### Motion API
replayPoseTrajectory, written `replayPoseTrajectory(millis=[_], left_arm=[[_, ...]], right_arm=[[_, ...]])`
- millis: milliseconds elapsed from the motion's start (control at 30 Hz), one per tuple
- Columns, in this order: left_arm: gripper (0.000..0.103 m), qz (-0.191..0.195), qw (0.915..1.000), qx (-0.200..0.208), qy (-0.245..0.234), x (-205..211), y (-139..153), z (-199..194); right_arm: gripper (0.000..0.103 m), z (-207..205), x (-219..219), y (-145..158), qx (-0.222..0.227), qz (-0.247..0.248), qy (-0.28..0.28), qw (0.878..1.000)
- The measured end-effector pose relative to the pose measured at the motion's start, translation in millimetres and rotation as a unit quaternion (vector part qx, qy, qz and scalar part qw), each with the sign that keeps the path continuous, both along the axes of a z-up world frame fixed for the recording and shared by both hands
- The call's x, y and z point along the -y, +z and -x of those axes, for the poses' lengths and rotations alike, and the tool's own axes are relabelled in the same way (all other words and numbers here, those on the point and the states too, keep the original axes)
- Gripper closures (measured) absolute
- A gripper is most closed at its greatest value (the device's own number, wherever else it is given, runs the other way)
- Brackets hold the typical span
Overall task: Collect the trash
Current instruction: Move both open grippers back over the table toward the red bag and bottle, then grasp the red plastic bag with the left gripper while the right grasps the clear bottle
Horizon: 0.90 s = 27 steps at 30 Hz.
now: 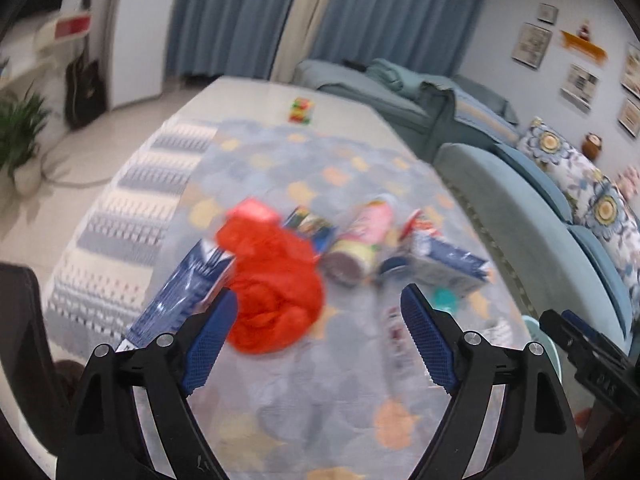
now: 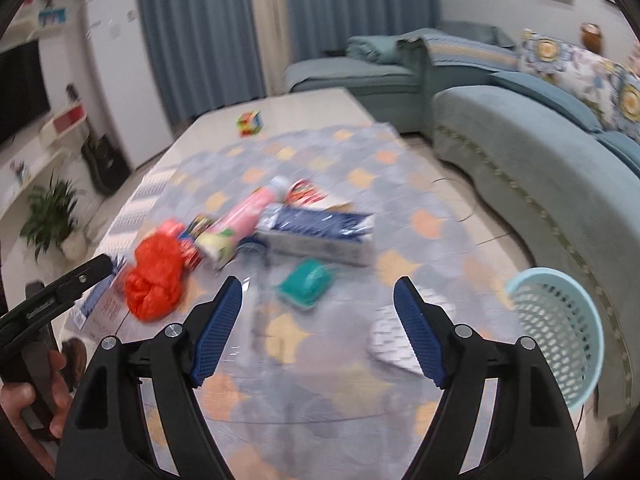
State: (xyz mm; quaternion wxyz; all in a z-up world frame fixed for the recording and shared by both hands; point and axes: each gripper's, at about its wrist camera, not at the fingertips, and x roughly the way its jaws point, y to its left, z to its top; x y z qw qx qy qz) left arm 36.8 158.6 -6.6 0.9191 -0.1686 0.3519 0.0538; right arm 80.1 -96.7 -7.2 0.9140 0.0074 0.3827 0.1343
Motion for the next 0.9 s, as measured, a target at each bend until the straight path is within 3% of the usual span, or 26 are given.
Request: replayPoseTrajectory(millis=[300, 567, 733, 767, 833, 900], left_arm=[[0.021, 0.007, 0.9980, -0.062, 0.009, -21.7, -52.3, -35.1], [0.021, -0.027, 0.9972, -0.069, 0.005, -12.7, -59.3, -56.8], [0.021, -0.015, 0.9981, -0.059, 0.014, -17.7, -56.2, -47.2], [0.021, -0.008, 0.9986, -0.050, 0.014, -18.4, -53.3, -42.7], [0.021, -0.001, 0.9992, -0.040, 0.007, -16.4, -49.3, -39.1], [0.021, -0.007, 0.9993, -0.036, -0.006, -8.1, -45.3, -39.0]], right_arm=[[0.029, -23.4, -55.5, -48.0, -0.067, 0.014, 0.036, 0.997], [0.029, -33.6, -70.3, -76.3, -0.113, 0.012, 0.041, 0.993], [0.029, -37.4, -76.3, -89.6, -0.130, 0.024, 0.041, 0.990], [0.031, -38.2, -77.9, -91.5, -0.130, 0.029, 0.039, 0.990], [0.050, -37.9, -79.0, -94.5, -0.134, 0.036, 0.042, 0.989], [0.053, -38.7, -77.6, -97.3, -0.139, 0.039, 0.041, 0.989]])
